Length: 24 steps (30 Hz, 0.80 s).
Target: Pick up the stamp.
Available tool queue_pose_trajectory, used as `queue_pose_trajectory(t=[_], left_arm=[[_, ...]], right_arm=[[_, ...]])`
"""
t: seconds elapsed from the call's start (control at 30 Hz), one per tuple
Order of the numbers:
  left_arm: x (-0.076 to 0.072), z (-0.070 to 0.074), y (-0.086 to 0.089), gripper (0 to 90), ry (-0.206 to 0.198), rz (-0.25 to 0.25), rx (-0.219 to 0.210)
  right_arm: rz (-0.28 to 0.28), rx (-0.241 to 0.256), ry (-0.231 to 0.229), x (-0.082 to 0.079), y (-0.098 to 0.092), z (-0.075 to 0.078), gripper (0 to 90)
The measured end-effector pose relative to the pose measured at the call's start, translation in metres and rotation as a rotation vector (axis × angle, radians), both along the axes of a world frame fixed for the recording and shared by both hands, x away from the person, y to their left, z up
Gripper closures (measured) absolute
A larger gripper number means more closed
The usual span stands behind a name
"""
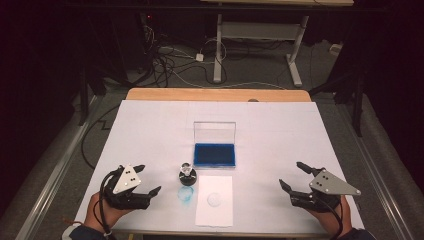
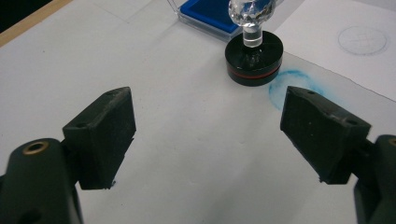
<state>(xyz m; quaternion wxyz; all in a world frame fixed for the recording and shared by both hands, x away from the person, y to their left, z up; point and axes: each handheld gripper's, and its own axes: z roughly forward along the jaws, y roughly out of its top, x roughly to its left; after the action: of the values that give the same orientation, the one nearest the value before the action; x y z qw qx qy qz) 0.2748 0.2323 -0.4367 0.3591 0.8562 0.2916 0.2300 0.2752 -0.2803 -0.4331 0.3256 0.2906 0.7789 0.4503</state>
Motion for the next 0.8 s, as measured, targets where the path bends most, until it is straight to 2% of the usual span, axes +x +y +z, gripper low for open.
queue_pose_trajectory(t=[0.03, 0.47, 0.5, 0.53, 0.73, 0.8], left_arm=[[0.001, 0.001, -0.001, 17.1, -0.012, -0.011, 0.008], [0.011, 0.008, -0.014, 17.0, -0.020, -0.059, 0.003], [0.012, 0.009, -0.015, 17.0, -0.011, -0.062, -0.001], [0.013, 0.009, -0.016, 17.0, -0.019, -0.069, 0.002], [0.020, 0.009, -0.022, 17.0, 0.016, -0.090, -0.013], [0.019, 0.011, -0.025, 17.0, 0.030, -0.120, -0.026]], right_arm=[[0.000, 0.000, 0.000, 0.000, 0.000, 0.000, 24.0], [-0.012, -0.015, -0.007, -0.003, -0.002, 0.000, 24.0], [-0.012, -0.015, -0.007, -0.003, -0.002, 0.000, 24.2], [-0.018, -0.019, -0.007, -0.003, -0.003, 0.000, 24.0], [-0.019, -0.017, -0.008, -0.002, -0.003, 0.000, 24.0], [-0.019, -0.019, -0.008, 0.000, -0.003, 0.000, 24.0]])
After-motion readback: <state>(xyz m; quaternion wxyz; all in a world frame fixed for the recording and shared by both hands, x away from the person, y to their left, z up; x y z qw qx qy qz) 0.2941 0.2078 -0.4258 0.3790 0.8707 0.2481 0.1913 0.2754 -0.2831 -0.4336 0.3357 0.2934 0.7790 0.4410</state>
